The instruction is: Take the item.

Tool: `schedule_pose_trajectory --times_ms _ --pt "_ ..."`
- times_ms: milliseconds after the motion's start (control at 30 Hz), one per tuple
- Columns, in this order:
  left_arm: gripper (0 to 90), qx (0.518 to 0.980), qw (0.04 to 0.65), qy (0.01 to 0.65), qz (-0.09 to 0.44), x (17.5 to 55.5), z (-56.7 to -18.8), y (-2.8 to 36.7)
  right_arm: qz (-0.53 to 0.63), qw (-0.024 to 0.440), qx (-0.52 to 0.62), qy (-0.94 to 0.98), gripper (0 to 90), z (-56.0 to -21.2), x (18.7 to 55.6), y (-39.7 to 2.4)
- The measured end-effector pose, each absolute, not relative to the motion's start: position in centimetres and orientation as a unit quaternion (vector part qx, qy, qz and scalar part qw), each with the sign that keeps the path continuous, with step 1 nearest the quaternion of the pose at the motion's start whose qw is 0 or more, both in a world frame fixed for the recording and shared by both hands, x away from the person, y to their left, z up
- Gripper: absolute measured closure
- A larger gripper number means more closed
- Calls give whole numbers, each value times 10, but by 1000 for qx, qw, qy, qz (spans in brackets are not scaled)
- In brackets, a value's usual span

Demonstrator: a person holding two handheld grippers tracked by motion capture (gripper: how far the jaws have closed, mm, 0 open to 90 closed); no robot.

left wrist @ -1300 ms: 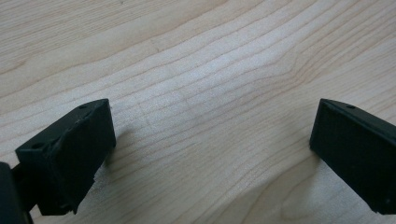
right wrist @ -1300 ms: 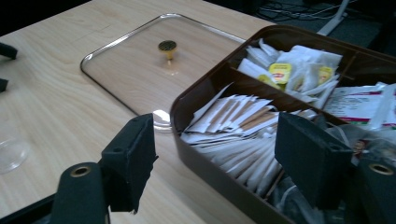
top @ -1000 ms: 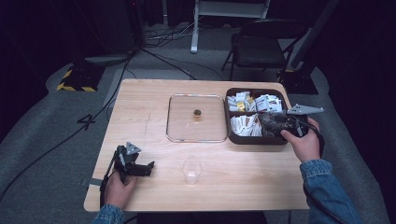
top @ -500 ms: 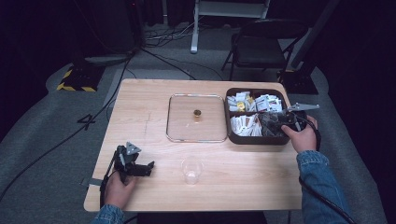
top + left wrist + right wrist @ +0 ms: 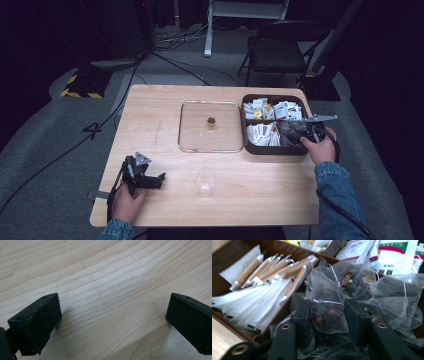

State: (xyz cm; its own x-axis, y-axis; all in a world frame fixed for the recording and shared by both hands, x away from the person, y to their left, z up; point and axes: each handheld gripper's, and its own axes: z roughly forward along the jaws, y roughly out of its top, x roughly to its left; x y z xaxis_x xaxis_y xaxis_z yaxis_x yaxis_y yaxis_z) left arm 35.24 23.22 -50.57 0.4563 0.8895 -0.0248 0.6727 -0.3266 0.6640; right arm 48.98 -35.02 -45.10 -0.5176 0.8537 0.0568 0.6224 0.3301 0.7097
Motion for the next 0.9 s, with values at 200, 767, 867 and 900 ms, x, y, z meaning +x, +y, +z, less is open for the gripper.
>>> schedule_pose_trajectory --times_ms 200,767,867,900 --pt "3 795 309 491 175 352 -506 232 350 174 463 795 787 -449 486 -352" --pt "3 794 310 492 175 353 -506 232 419 172 459 765 822 -426 474 -356" --pt "3 795 310 491 174 353 -506 232 433 169 456 759 827 -422 471 -357" --pt "3 795 310 491 174 353 -506 232 433 169 456 759 827 -422 471 -357"
